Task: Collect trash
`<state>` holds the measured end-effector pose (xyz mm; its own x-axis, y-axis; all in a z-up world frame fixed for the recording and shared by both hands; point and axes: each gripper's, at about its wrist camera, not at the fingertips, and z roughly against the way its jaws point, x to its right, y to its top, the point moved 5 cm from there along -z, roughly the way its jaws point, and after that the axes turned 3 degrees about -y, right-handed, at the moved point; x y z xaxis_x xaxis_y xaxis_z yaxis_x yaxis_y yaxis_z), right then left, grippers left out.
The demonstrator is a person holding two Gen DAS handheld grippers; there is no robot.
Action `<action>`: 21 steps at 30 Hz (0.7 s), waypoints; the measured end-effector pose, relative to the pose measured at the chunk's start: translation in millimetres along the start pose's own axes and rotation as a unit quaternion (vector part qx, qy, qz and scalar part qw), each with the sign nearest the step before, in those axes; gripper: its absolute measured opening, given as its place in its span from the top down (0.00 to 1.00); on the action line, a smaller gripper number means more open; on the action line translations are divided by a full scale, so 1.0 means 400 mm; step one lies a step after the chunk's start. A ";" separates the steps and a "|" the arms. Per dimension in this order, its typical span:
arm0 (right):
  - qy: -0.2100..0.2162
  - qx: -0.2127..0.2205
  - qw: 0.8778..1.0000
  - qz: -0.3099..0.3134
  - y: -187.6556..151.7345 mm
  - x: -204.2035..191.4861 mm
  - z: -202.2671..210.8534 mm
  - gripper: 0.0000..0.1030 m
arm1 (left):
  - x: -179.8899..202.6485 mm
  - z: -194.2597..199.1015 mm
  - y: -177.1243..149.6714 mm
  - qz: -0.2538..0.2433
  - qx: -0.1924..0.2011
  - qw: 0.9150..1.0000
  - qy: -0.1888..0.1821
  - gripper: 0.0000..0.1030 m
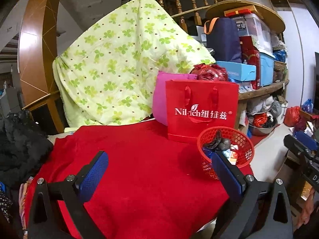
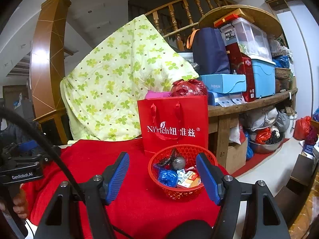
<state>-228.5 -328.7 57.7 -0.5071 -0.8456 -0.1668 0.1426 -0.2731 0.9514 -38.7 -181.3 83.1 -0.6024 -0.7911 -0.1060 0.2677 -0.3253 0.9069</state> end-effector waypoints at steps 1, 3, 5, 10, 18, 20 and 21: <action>0.000 0.001 1.000 0.000 0.001 -0.001 0.003 0.29 | 0.000 0.002 0.000 -0.005 -0.001 1.000 0.009 0.00; -0.001 0.002 1.000 0.003 0.002 -0.003 0.006 0.29 | 0.001 0.007 -0.001 -0.010 0.002 1.000 0.012 0.00; -0.001 0.002 1.000 0.005 0.003 -0.006 0.009 0.29 | 0.001 0.010 -0.003 -0.011 0.000 1.000 0.015 0.00; -0.002 -0.001 1.000 0.012 -0.003 -0.013 0.011 0.29 | 0.004 0.017 -0.006 -0.018 -0.002 1.000 0.019 0.00; -0.001 -0.006 1.000 0.014 -0.010 -0.018 0.007 0.29 | -0.003 0.023 -0.010 -0.019 -0.003 1.000 0.020 0.00; -0.001 -0.005 1.000 0.015 -0.009 -0.018 0.007 0.29 | -0.002 0.021 -0.009 -0.020 -0.003 1.000 0.021 0.00; -0.001 -0.005 1.000 0.016 -0.009 -0.018 0.007 0.29 | -0.004 0.023 -0.009 -0.021 -0.003 1.000 0.021 0.00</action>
<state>-227.8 -320.3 56.3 -0.5042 -0.8527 -0.1364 0.1675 -0.2516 0.9532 -45.7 -174.3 83.5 -0.5804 -0.7982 -0.1613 0.2477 -0.3617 0.8988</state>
